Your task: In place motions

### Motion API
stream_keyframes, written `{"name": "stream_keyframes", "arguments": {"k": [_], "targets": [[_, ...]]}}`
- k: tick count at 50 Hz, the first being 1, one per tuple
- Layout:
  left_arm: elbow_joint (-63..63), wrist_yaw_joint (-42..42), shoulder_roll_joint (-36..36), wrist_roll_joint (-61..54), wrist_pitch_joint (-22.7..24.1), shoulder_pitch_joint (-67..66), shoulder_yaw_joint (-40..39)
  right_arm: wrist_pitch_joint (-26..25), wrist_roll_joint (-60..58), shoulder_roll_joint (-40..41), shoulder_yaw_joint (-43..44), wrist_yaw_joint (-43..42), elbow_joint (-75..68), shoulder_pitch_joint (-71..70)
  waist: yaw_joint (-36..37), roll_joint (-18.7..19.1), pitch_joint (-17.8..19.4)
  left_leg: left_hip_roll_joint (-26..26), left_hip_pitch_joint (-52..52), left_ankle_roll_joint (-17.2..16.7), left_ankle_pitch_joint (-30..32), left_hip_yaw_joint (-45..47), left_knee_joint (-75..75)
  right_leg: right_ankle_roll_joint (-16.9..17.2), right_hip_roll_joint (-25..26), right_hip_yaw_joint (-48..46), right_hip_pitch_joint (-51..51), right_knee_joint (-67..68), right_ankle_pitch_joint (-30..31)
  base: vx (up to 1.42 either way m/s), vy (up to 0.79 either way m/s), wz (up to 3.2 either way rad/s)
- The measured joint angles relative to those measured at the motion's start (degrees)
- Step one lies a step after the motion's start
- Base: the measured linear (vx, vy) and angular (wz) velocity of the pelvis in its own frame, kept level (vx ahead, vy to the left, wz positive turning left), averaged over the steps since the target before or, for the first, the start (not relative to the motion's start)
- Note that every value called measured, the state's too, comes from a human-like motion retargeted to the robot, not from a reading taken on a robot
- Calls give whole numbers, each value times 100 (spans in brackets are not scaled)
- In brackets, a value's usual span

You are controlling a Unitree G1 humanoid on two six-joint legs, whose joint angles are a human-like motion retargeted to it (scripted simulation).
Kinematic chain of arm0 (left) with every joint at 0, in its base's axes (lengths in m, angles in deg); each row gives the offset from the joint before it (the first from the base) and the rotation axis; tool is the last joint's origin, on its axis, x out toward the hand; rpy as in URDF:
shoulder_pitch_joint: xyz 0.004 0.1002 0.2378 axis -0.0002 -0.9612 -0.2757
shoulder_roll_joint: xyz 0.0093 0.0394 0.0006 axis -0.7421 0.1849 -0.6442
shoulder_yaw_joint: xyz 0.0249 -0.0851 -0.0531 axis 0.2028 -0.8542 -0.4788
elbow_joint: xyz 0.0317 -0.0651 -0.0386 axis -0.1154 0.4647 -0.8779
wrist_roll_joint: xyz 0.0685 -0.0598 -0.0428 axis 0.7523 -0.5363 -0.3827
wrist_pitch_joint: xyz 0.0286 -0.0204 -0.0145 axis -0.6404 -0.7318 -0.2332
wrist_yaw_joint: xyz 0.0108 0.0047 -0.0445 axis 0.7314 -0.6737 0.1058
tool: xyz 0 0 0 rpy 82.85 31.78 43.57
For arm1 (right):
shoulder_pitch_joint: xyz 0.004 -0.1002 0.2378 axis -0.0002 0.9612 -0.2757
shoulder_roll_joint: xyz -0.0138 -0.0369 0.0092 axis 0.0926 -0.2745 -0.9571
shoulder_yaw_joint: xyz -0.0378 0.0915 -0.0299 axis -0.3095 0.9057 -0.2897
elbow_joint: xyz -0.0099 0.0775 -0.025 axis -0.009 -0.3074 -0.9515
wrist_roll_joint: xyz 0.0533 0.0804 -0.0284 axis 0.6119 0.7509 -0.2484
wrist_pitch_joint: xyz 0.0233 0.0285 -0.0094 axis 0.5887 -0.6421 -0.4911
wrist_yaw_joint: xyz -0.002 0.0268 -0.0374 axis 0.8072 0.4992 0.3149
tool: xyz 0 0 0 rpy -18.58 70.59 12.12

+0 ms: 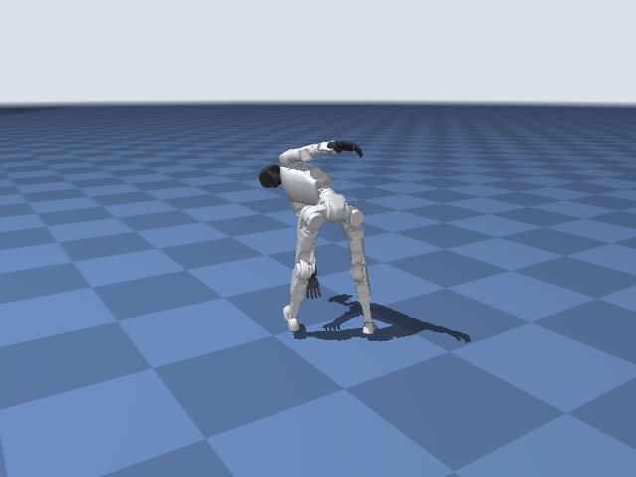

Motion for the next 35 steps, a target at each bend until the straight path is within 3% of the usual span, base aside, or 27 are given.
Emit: {"name": "stream_keyframes", "arguments": {"k": [5, 7, 10, 16, 24, 30, 35], "targets": [[-197, 176, -30, 253, 15, 345, 572, 431, 568, -166, 945, -280, -18, 1459, -622, 0, 0, 111, 195, 0, -43, -105, 28, 20, 79, 61, 129, 22, 2, 4, -5, -27], [-264, 603, -112, 322, 152, 606, 864, 576, 587, -145, 1382, -581, -77, 2134, -914, -23, 0, 194, 223, 0, -55, -131, 35, 43, 139, 116, 119, 25, 3, 4, -7, -41], [-465, 1185, -325, 588, 424, 1055, 1341, 597, 519, 70, 1941, -1101, -244, 3144, -1362, -236, 0, 344, 172, 0, -69, -118, 24, 56, 235, 237, -39, 27, 26, 4, 0, -53], [-750, 788, -1019, 1363, 201, 2293, 2049, 752, 880, 1042, 2716, -1743, -561, 4733, -2381, -804, 0, 681, 8, 0, -160, 112, -13, 10, 405, 634, -600, 39, 131, 7, -9, -74], [-865, 815, -2189, 1994, 79, 4120, 2454, 1105, 1457, 2281, 2413, -2095, -867, 5594, -4510, -1817, 0, 1183, -320, 0, -420, 643, 64, -64, 664, 1221, -1647, 132, 275, 14, 19, -105], [-926, 1442, -3410, 1872, 731, 4618, 2910, 1362, 2277, 2627, 2249, -1700, -1524, 5328, -6496, -2602, 0, 1562, -367, 55, -695, 1504, 154, -107, 987, 2032, -2471, 135, 484, 38, 37, -159], [-1037, 1308, -3945, 2095, 783, 4755, 2736, 1552, 2901, 2612, 1862, -1263, -1960, 4519, -8345, -3344, 0, 1670, -205, 119, -918, 2282, 178, -123, 1220, 2845, -3002, 85, 694, 65, 40, -130]]}}
